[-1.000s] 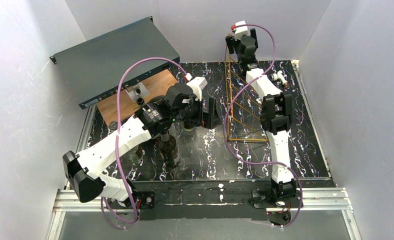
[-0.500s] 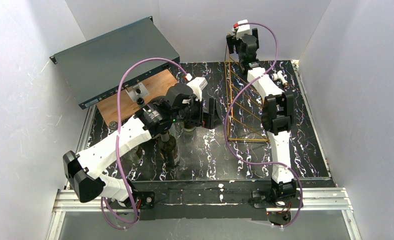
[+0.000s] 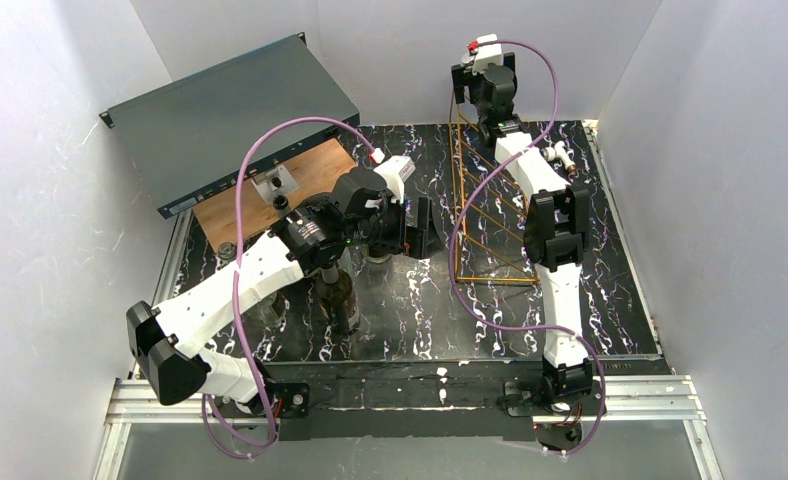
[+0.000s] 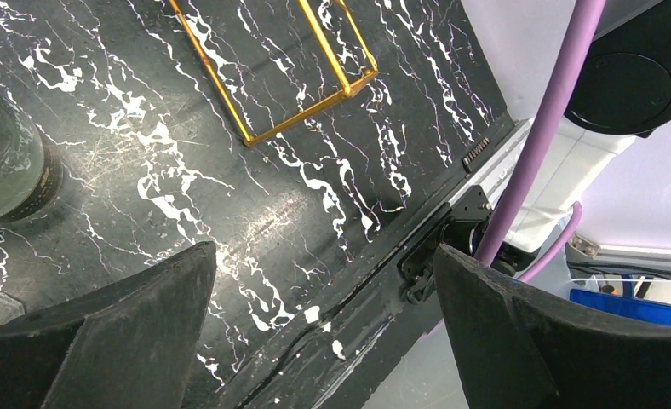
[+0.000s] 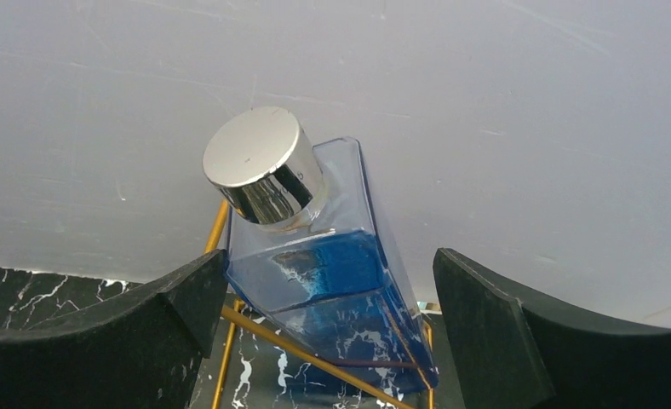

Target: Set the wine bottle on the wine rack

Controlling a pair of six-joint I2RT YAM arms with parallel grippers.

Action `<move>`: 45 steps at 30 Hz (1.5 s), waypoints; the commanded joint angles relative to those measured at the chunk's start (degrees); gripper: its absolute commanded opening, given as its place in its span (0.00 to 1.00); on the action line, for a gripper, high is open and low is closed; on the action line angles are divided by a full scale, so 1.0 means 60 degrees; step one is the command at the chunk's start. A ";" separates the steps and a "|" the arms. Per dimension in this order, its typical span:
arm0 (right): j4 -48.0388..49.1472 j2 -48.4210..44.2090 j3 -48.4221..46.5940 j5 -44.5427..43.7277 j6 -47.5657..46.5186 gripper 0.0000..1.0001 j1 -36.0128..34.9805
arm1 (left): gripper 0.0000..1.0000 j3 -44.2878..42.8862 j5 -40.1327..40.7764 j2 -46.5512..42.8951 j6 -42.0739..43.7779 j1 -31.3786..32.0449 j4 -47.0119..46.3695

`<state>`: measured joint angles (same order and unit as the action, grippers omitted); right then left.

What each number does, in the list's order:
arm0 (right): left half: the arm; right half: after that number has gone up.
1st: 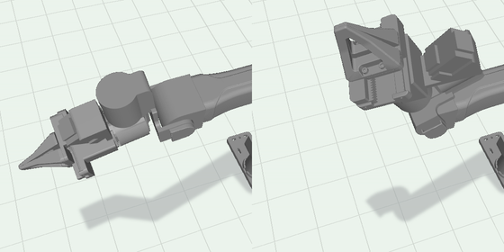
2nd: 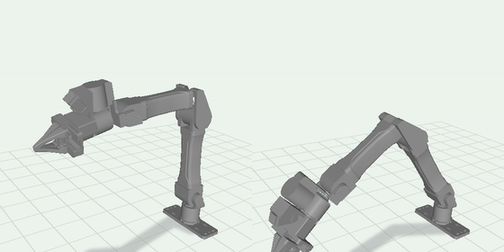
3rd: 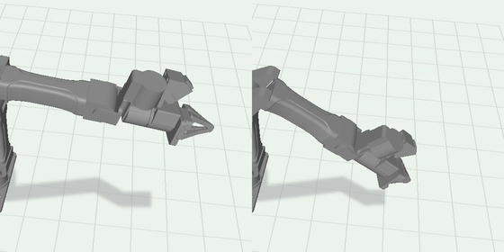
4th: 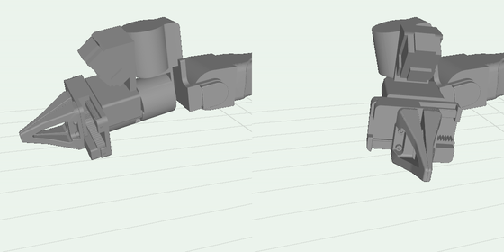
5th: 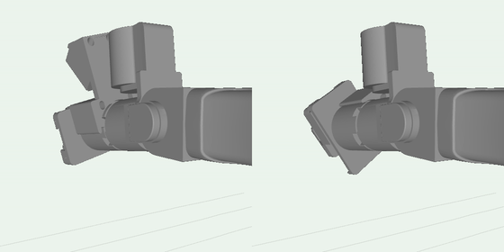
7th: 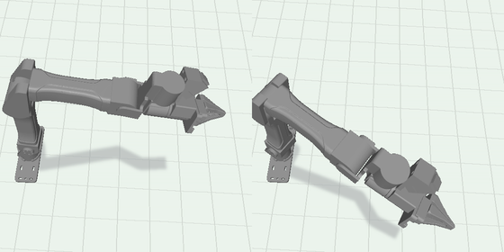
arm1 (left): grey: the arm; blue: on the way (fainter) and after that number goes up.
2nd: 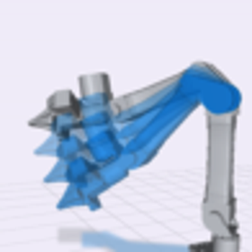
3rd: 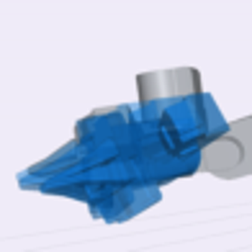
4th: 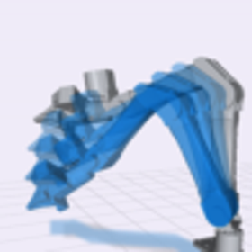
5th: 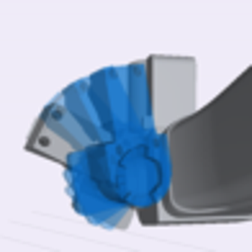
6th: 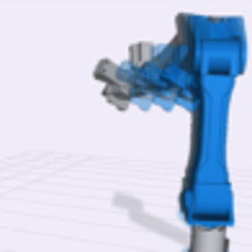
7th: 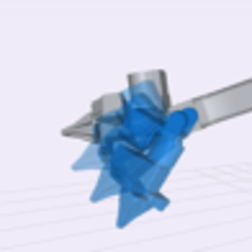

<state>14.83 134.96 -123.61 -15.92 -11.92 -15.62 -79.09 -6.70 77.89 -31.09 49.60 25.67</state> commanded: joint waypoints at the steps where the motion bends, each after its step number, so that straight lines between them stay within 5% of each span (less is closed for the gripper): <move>1: 0.0401 -0.0450 -0.0718 0.0072 0.0225 0.98 0.0006 | 0.98 0.0110 -0.0085 -0.0376 -0.0018 -0.0064 -0.0133; 18: 0.0341 -0.0036 -0.1571 0.0574 0.0650 0.98 0.0012 | 0.98 0.0143 -0.0084 -0.0422 -0.0062 -0.0062 -0.0131; 45: -0.1261 -0.2673 0.0384 -0.0214 0.1312 0.98 -0.0379 | 0.98 -0.0144 0.0270 -0.0891 0.0196 -0.0085 0.0568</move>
<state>9.47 125.23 -123.52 -15.11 -6.66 -16.49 -78.48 -6.48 75.85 -31.20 49.60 26.55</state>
